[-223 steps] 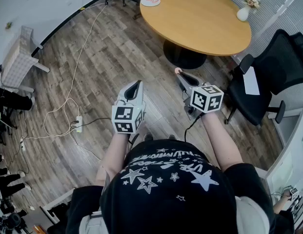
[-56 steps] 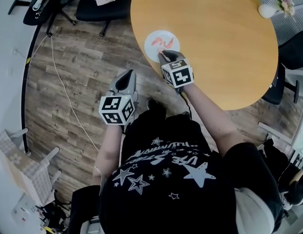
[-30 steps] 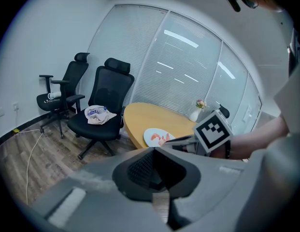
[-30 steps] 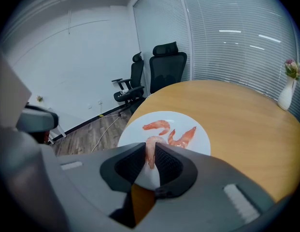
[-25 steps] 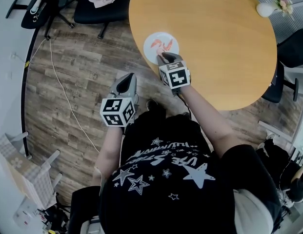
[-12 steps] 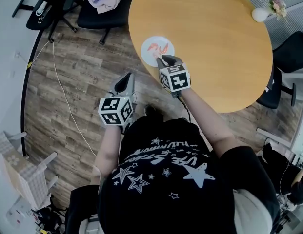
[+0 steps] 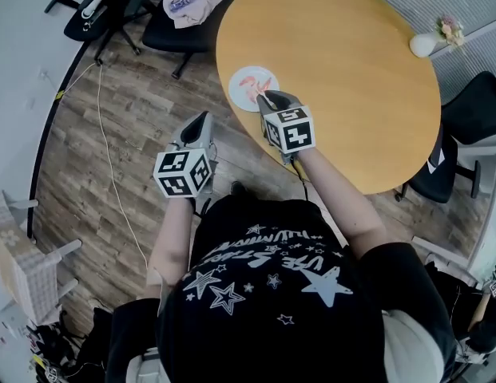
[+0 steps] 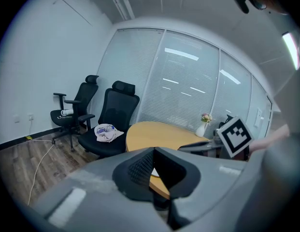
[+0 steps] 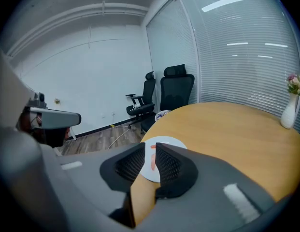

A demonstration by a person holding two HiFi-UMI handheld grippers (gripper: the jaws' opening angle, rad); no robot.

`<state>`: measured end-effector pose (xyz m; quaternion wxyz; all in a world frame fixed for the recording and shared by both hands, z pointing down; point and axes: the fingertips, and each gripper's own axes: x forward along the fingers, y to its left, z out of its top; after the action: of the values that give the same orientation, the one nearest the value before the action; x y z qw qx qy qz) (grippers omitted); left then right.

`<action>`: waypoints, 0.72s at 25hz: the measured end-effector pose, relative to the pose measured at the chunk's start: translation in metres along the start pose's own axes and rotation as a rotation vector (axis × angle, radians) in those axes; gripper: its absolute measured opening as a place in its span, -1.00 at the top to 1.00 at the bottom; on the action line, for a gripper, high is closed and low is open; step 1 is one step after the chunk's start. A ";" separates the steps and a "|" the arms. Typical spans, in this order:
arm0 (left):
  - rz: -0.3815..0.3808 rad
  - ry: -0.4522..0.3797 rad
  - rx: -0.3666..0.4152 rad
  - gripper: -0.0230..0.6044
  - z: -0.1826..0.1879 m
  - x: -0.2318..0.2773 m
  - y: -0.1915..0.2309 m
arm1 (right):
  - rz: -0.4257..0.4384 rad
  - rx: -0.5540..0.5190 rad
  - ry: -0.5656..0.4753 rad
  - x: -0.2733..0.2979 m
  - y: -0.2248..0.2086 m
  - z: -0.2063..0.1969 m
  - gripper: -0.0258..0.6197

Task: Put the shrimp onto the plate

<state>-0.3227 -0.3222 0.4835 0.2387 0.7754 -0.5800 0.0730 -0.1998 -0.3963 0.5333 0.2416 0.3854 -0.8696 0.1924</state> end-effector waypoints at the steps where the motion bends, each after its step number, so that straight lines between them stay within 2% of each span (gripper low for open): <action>1: 0.008 -0.006 -0.001 0.92 0.000 -0.002 -0.004 | 0.008 -0.004 -0.008 -0.005 0.001 0.001 0.71; 11: 0.060 -0.056 -0.012 0.92 -0.004 -0.022 -0.054 | 0.082 -0.079 -0.024 -0.049 -0.013 0.001 0.87; 18: 0.095 -0.060 -0.022 0.92 -0.019 -0.036 -0.086 | 0.111 -0.076 -0.009 -0.086 -0.023 -0.022 0.91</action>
<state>-0.2503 -0.2636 0.4615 0.2261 0.7461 -0.6239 0.0545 -0.1260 -0.3498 0.5058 0.2409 0.3279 -0.8974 0.1708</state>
